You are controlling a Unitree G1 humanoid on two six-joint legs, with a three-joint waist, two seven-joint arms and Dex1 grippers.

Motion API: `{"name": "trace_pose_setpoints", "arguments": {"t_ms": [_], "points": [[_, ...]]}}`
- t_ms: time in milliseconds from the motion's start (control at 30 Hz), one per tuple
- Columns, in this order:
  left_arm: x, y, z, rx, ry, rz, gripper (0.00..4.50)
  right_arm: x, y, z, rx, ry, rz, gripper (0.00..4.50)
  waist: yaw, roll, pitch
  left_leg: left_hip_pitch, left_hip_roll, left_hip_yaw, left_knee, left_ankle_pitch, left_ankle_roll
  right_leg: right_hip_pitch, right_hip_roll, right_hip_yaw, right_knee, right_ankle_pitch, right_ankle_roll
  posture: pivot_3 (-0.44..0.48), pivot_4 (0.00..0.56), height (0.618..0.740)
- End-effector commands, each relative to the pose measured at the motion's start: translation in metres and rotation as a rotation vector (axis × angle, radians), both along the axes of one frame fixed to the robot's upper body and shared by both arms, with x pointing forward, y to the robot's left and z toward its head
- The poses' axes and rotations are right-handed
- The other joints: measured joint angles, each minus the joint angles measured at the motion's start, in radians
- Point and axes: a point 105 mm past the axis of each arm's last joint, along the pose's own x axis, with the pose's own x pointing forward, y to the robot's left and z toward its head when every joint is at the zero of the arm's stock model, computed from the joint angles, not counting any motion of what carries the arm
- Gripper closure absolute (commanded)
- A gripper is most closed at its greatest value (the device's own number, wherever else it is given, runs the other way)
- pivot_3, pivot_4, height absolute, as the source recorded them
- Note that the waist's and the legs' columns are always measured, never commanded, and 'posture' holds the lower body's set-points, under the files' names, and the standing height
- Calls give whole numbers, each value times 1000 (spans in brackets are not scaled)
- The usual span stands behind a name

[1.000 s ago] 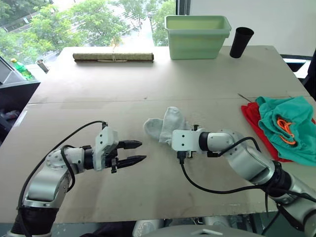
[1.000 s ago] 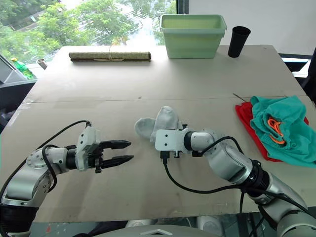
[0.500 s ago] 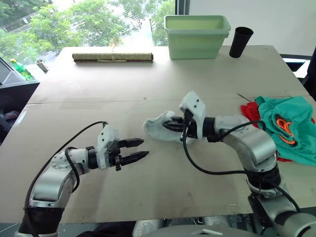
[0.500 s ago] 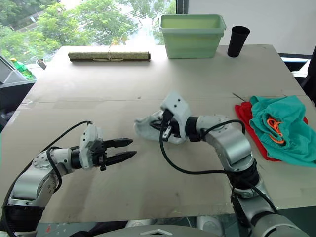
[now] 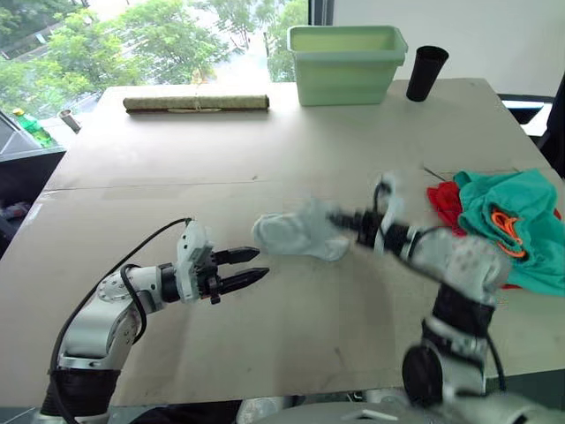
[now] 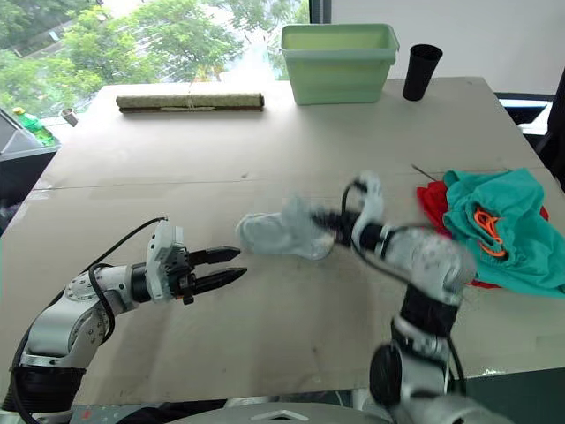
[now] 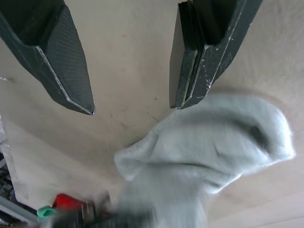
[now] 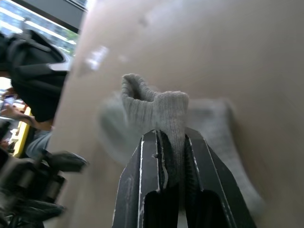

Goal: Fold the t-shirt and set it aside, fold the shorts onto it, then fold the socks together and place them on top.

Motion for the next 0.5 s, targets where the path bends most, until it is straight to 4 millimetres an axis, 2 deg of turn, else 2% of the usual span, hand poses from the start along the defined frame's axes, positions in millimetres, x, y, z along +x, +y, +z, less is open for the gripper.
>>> {"name": "trace_pose_setpoints", "arguments": {"t_ms": [33,133,267,300,333,367,433,500], "points": [[8,-2,12,-19,-54,23,1784,-9,9,-8,-91,-47,13,4369,-8,-3,-2,2,1,0,0,0,0,1,1,1,0,0,0,0,150,731],[12,-2,14,-8,-64,18,1784,-7,8,-7,-85,-79,-25,4369,-10,-4,-3,3,2,-3,1,0,0,2,4,0,0,0,0,0,150,731],[17,0,15,1,-54,15,718,1,0,6,-94,-158,-65,4500,-8,-3,-2,3,2,-4,2,0,0,2,4,-1,0,0,0,0,150,731],[20,1,16,0,-54,22,219,4,-3,10,-103,-182,-84,4161,-8,-3,-2,3,2,-4,2,0,0,2,4,-1,0,0,0,0,150,731],[26,3,19,-16,-48,42,0,6,-8,24,-117,-263,-108,3789,-7,-3,-2,3,2,-4,2,0,0,2,4,-1,0,0,0,0,150,731],[32,3,22,-25,-37,48,0,5,-12,39,-138,-344,-110,3487,-3,-3,-2,2,1,-4,2,0,0,2,4,-1,0,0,0,0,150,731],[38,4,25,-34,-21,50,0,1,-15,53,-162,-428,-103,2495,7,-3,-1,1,1,-4,3,0,0,1,6,-3,0,0,0,0,150,731],[43,3,24,-15,-11,55,0,-3,-19,59,-243,-506,-81,2495,8,-3,-2,2,1,-4,4,0,0,2,9,-5,0,0,0,0,150,731]]}}
